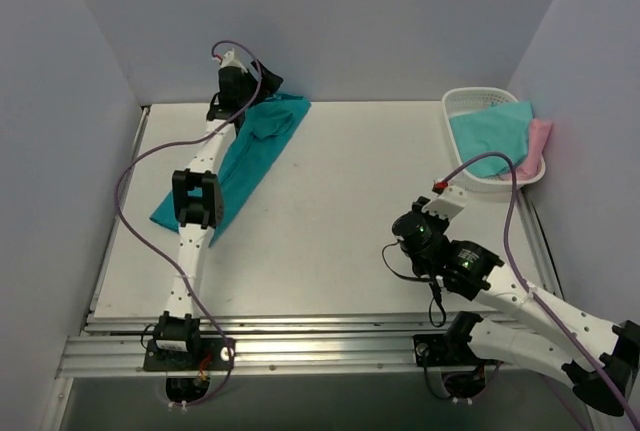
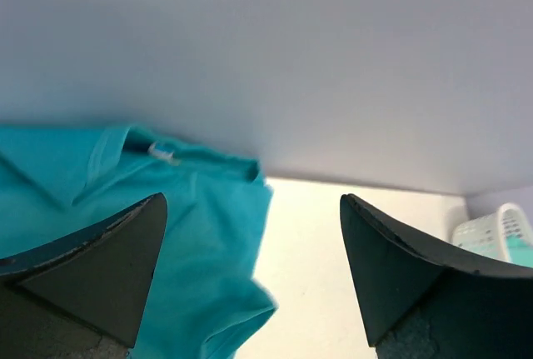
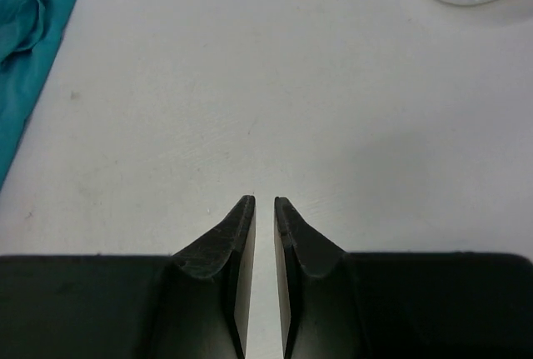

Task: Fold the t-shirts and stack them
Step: Fold the tshirt

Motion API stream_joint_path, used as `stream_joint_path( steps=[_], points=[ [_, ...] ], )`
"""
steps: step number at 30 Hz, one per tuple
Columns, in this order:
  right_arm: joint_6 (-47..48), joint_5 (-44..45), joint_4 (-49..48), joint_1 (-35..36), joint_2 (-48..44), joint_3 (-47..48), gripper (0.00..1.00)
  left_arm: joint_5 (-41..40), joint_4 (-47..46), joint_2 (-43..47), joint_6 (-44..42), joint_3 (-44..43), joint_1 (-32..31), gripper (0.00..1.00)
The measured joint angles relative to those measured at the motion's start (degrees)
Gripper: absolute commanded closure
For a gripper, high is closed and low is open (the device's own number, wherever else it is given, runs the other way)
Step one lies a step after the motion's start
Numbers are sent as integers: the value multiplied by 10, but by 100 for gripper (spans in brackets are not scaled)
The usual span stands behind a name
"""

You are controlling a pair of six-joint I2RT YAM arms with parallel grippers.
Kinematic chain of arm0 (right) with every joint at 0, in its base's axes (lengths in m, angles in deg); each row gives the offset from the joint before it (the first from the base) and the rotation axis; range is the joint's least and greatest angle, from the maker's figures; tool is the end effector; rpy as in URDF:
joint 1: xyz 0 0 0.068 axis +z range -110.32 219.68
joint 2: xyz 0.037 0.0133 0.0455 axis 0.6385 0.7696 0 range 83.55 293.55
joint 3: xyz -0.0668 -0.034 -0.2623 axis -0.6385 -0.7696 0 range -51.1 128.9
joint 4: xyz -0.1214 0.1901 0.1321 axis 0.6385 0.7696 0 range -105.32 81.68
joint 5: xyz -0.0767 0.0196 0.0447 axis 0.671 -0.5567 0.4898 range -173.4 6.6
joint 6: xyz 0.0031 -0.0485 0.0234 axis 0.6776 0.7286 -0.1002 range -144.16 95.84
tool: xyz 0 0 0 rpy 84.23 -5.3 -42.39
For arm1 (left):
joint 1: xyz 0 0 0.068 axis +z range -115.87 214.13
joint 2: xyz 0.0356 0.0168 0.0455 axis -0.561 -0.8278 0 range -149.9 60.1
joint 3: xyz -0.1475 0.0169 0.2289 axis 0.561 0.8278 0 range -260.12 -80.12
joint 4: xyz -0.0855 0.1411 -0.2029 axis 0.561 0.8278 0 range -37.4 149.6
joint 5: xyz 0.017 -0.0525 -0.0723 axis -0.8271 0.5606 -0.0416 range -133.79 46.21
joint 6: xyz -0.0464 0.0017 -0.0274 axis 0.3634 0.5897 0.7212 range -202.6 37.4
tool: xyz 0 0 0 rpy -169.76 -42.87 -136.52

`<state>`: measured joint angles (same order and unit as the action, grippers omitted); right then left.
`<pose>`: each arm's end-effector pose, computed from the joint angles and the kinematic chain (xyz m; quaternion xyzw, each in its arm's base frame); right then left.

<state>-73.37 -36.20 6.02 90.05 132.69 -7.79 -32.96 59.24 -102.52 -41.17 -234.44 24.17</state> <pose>0.1378 0.1253 0.3031 0.2008 0.7841 0.1441 0.5693 0.6179 -0.1152 0.1882 -0.1588 0.7755 -0.3303 0.5141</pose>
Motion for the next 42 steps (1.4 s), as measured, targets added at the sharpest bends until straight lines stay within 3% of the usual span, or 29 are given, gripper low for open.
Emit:
stream_joint_path(
  steps=[2, 4, 5, 6, 7, 9, 10, 18, 23, 30, 35, 42],
  points=[
    [7, -10, -24, 0, 5, -15, 85, -2, -32, 17, 10, 4, 8, 6],
    [17, -24, -52, 0, 24, -22, 72, 3, -59, 51, 24, 28, 11, 6],
    [23, -37, -71, 1, 40, -22, 65, 9, -81, 85, 34, 64, 11, 6],
    [29, -51, -94, 2, 61, -20, 47, 18, -93, 126, 44, 105, 11, 6],
    [37, -68, -121, 5, 90, -14, 38, 27, -114, 179, 51, 159, 11, 6],
    [54, -96, -158, 14, 155, 10, 26, 34, -130, 284, 54, 251, 11, 6],
    [62, -113, -179, 19, 192, 28, 24, 36, -131, 340, 49, 294, 11, 6],
    [120, -265, -296, 64, 447, 261, 22, -57, -132, 814, -54, 627, 17, 6],
    [113, -357, -351, 87, 530, 332, 22, -137, -78, 994, -92, 802, 23, 6],
    [73, -497, -440, 108, 688, 391, 23, -211, 82, 1086, -96, 952, 25, 6],
    [53, -543, -452, 118, 796, 430, 23, -229, 142, 1145, -96, 964, 25, 6],
    [35, -571, -471, 124, 851, 516, 23, -230, 175, 1186, -93, 962, 25, 6]
  ],
)
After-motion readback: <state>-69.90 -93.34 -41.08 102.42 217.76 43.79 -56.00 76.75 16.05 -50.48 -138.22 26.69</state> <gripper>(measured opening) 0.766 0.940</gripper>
